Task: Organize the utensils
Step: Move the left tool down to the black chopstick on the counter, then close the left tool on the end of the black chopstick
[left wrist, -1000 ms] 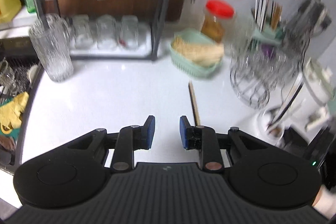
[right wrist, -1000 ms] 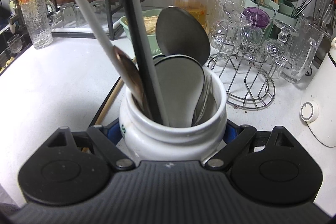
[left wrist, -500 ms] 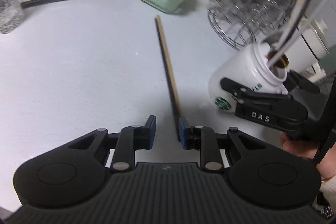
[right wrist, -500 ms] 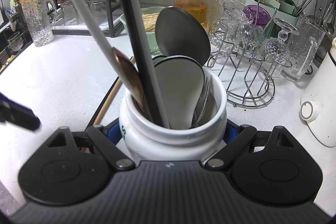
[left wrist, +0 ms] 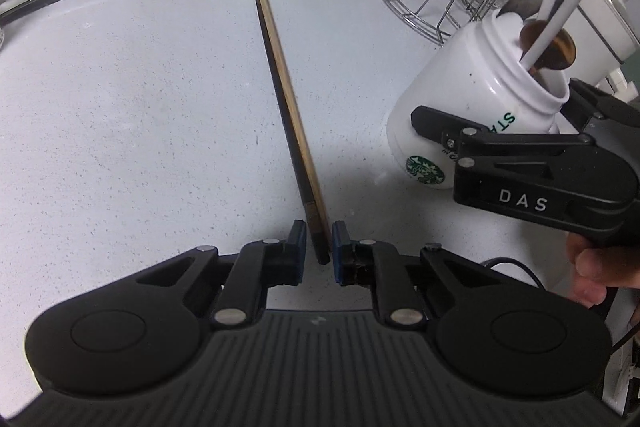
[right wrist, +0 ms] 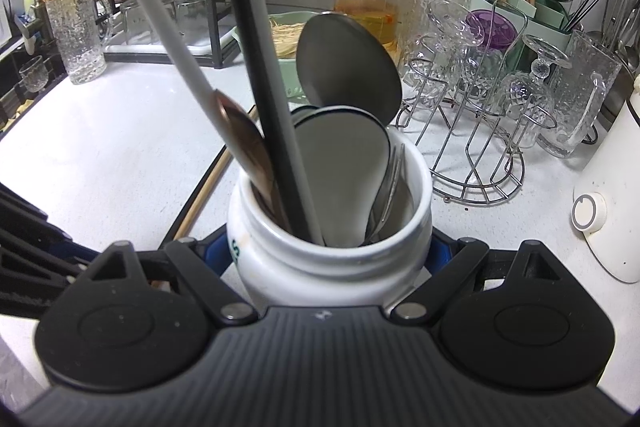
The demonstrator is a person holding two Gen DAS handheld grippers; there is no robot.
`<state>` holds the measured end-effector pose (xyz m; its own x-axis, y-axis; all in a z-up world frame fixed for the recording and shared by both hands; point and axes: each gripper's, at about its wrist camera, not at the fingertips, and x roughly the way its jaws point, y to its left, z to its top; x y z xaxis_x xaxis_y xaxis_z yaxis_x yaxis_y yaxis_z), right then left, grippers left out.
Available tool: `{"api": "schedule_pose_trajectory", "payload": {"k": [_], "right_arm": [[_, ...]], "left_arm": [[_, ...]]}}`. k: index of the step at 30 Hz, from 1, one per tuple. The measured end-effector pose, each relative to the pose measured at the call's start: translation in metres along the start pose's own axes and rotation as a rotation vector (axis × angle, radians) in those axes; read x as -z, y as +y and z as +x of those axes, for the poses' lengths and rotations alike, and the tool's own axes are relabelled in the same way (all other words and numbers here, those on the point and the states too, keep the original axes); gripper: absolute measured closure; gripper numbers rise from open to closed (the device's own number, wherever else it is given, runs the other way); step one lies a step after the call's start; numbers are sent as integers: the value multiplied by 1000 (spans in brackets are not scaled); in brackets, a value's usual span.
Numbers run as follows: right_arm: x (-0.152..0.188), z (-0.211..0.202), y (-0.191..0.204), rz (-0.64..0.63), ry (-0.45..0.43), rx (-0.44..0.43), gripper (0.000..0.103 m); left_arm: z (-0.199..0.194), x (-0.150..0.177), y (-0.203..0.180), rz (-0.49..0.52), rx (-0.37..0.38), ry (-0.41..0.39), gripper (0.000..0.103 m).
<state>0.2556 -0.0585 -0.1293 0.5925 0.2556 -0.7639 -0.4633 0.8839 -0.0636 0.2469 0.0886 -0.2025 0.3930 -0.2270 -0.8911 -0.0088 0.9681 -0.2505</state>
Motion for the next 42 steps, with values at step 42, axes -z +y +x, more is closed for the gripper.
{"api": "schedule_pose_trajectory", "payload": {"k": [42], "right_arm": [[-1, 1, 0, -27, -6, -19, 10]], "left_arm": [[4, 11, -16, -36, -89, 31, 89]]}}
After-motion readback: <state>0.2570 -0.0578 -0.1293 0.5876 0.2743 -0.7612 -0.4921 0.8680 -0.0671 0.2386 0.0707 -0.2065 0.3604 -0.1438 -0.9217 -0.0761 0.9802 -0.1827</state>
